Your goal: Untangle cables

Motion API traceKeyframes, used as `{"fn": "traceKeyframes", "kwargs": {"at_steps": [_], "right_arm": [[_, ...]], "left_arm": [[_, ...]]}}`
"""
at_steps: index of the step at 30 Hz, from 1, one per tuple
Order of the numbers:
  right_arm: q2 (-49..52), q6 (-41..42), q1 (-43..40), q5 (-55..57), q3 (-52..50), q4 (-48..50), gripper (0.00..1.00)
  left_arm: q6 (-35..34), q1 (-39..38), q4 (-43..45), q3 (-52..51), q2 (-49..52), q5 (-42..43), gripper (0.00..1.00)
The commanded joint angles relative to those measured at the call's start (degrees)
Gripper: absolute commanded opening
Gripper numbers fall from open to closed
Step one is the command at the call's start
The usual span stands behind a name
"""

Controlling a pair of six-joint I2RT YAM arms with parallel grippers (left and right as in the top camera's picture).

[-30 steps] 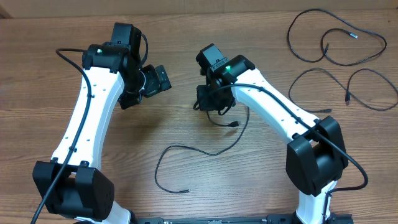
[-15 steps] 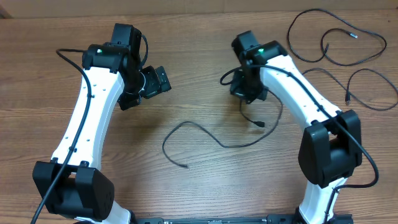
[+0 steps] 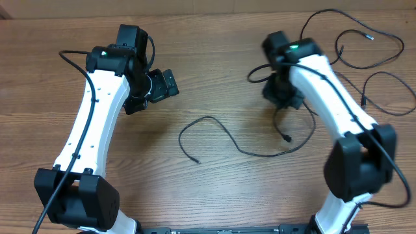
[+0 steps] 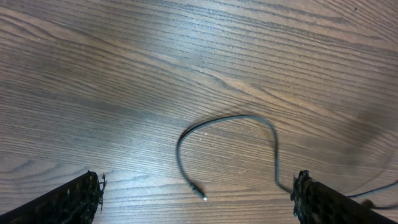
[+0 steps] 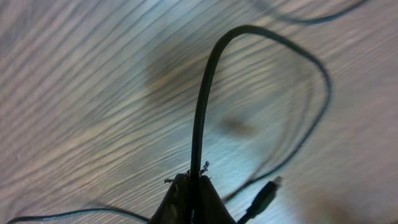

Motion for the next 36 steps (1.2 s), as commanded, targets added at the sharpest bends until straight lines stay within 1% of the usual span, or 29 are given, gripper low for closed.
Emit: {"fn": "traceKeyframes", "kwargs": {"at_steps": [1, 4, 7, 10, 15, 18, 26, 36], "right_arm": [[-5.2, 1.2, -4.9, 3.7, -0.2, -1.6, 0.04], [-6.5, 0.8, -8.7, 4.1, -0.2, -3.1, 0.04], [-7.3, -2.3, -12.5, 4.0, -0.2, -3.3, 0.04], [-7.4, -3.3, -16.6, 3.7, -0.2, -4.1, 0.04], [-7.4, -5.7, -21.0, 2.3, -0.2, -4.5, 0.04], [-7.4, -8.1, -21.5, 1.3, -0.2, -4.5, 0.04], [-7.7, -8.2, -21.5, 1.2, -0.2, -7.0, 0.04], [-15.7, -9.0, -22.4, 1.5, -0.2, -9.1, 0.04]], "left_arm": [[0.9, 0.0, 0.0, 0.0, 0.4, 0.3, 1.00], [0.9, 0.0, 0.1, 0.0, 0.4, 0.3, 1.00], [0.8, 0.0, 0.1, 0.0, 0.4, 0.3, 1.00], [0.9, 0.0, 0.1, 0.0, 0.4, 0.2, 1.00], [0.8, 0.0, 0.4, 0.0, 0.4, 0.3, 1.00], [0.8, 0.0, 0.5, 0.0, 0.4, 0.3, 1.00], [0.9, 0.0, 0.3, 0.0, 0.4, 0.2, 1.00], [0.9, 0.0, 0.3, 0.0, 0.4, -0.5, 1.00]]}}
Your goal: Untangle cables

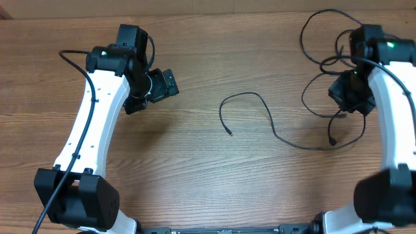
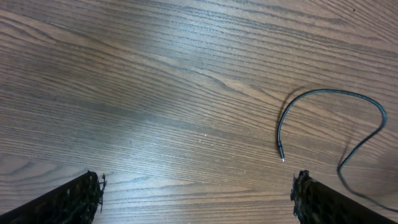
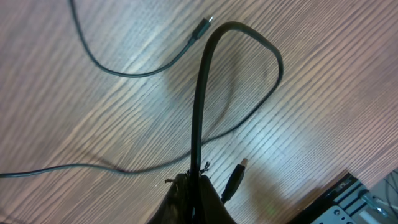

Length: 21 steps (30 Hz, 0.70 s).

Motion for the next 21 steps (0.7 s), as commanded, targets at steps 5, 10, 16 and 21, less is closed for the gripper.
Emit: {"fn": "traceKeyframes", "kwargs": {"at_steps": [5, 10, 16, 21], "right_arm": [[-4.9, -2.1, -3.8, -0.7, -0.2, -2.4, 0.04], [-5.9, -6.3, -7.2, -4.7, -0.2, -3.5, 0.04], [-7.4, -4.7, -14.9, -4.7, -0.2, -3.5, 0.04], [-7.4, -3.8, -23.0, -4.4, -0.2, -2.0, 0.04]], "left_arm": [[0.8, 0.0, -0.2, 0.0, 0.4, -0.5, 1.00], [1.1, 0.0, -0.2, 0.0, 0.4, -0.6, 1.00], [1.1, 0.0, -0.1, 0.0, 0.4, -0.6, 1.00], [1.1, 0.0, 0.0, 0.0, 0.4, -0.6, 1.00]]}}
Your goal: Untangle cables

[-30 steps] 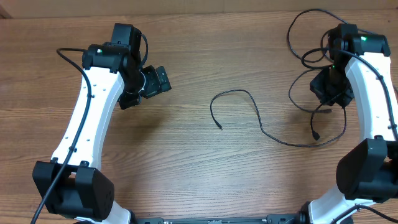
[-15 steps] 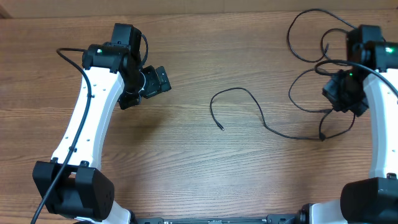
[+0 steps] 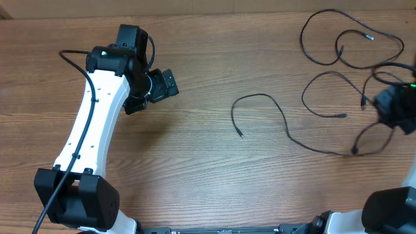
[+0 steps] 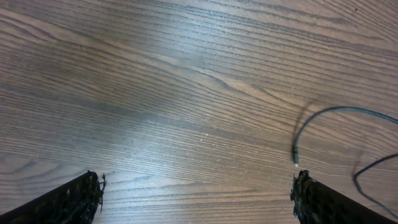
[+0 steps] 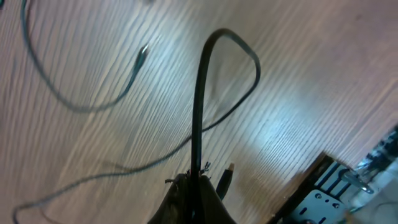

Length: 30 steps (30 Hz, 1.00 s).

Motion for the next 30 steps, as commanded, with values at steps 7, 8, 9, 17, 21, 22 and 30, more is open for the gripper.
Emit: {"fn": "traceKeyframes", "kwargs": {"at_steps": [7, 8, 9, 17, 21, 22, 30], "right_arm": [[-1.6, 7.3, -11.7, 4.5, -0.2, 2.2, 0.04], [-1.6, 7.0, -11.8, 4.7, -0.2, 2.3, 0.04], [-1.6, 6.0, -11.8, 4.9, -0.2, 2.8, 0.04], [-1.3, 4.3, -11.8, 4.9, -0.2, 6.3, 0.04], [-1.3, 4.3, -11.8, 5.0, -0.2, 7.9, 0.14], [-1.3, 4.3, -11.8, 4.9, -0.2, 7.9, 0.21], [-1.3, -6.8, -8.6, -13.4, -1.0, 8.4, 0.55]], "left_arm": [[1.1, 0.0, 0.2, 0.0, 0.4, -0.4, 1.00], [1.1, 0.0, 0.2, 0.0, 0.4, -0.4, 1.00], [1.0, 0.0, 0.2, 0.0, 0.4, -0.4, 1.00], [1.1, 0.0, 0.0, 0.0, 0.4, -0.3, 1.00], [1.1, 0.0, -0.2, 0.0, 0.4, -0.3, 1.00], [1.1, 0.0, -0.2, 0.0, 0.4, -0.3, 1.00], [1.0, 0.0, 0.1, 0.0, 0.4, -0.3, 1.00]]}}
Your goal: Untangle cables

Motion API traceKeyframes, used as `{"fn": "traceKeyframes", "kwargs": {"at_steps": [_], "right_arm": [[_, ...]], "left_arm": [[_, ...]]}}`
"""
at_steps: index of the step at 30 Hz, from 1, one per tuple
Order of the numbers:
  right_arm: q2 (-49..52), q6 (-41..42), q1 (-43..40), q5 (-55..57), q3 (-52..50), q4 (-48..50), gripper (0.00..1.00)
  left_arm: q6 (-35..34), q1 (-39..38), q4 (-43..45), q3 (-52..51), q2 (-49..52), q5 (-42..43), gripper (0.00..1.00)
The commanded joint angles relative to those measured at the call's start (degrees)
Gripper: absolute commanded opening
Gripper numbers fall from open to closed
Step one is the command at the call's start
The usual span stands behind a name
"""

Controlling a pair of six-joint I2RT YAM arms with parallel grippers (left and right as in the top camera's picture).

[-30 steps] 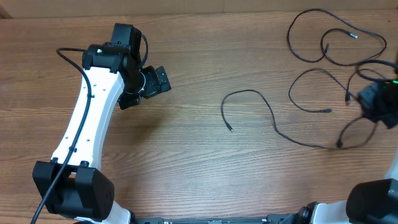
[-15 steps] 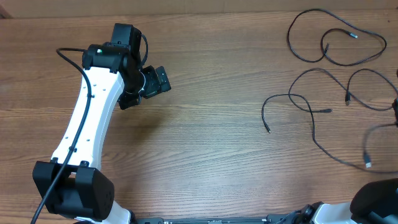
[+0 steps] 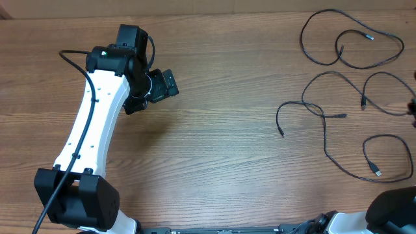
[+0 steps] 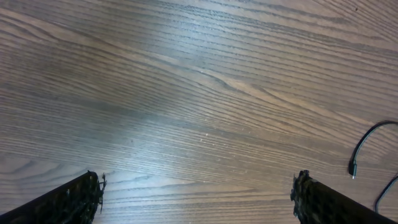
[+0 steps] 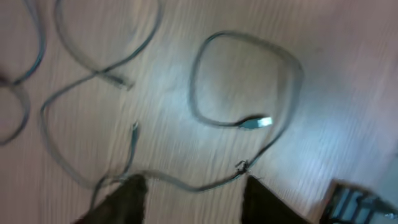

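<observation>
The long black cable [image 3: 324, 140] lies loose on the wooden table at the right, with one end near the middle [image 3: 281, 133] and its plug [image 3: 377, 172] inside a loop. In the blurred right wrist view that plug [image 5: 255, 122] and loop lie beyond my right gripper [image 5: 196, 193], which is open and holds nothing. In the overhead view only a sliver of the right arm shows at the right edge. My left gripper [image 4: 196, 199] hangs open over bare wood at the left [image 3: 161, 84], far from the cables. One cable end [image 4: 356, 158] shows at that view's right edge.
Two more thin black cables lie at the back right: a big loop [image 3: 302, 42] and a smaller curved one [image 3: 325, 73] that touches or crosses the long cable. The table's right edge and dark hardware [image 5: 360, 199] are close to the right gripper.
My right gripper was shut on the long cable and is now open, with the cable lying flat on the table. The cable's free end lies further right than before. The left arm has not moved.
My right gripper held the long cable near the table's middle. At each later moment it was further right, with the cable's free end trailing after it, away from the left gripper's view. Now the cable is let go at the right beside the other cables.
</observation>
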Motion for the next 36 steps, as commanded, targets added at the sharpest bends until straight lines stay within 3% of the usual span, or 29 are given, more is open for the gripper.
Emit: {"fn": "traceKeyframes", "kwargs": {"at_steps": [1, 6, 12, 15, 20, 24, 36], "right_arm": [[-1.3, -10.3, 3.4, -14.7, -1.5, 1.3, 0.59], [-1.3, -14.6, 14.1, -19.9, -7.8, 6.2, 0.83], [-1.0, -14.5, 29.8, -18.7, -18.6, 19.6, 0.91], [0.2, -14.5, 37.6, -12.2, -23.5, 26.5, 0.95], [3.3, -14.5, 46.0, -7.6, -29.0, 36.1, 0.94], [6.4, -14.4, 49.3, -5.1, -31.1, 38.9, 0.77], [11.9, -14.3, 49.7, -3.6, -32.7, 40.3, 0.70]], "left_arm": [[1.0, 0.0, 0.1, 0.0, 0.4, -0.3, 1.00], [0.9, 0.0, 0.2, 0.0, 0.4, -0.3, 1.00], [0.9, 0.0, 0.1, 0.0, 0.4, -0.3, 1.00], [0.9, 0.0, 0.0, 0.0, 0.4, -0.3, 1.00], [0.9, 0.0, 0.0, 0.0, 0.4, -0.4, 1.00], [0.9, 0.0, -0.1, 0.0, 0.4, -0.3, 1.00], [0.9, 0.0, 0.0, 0.0, 0.4, -0.4, 1.00]]}}
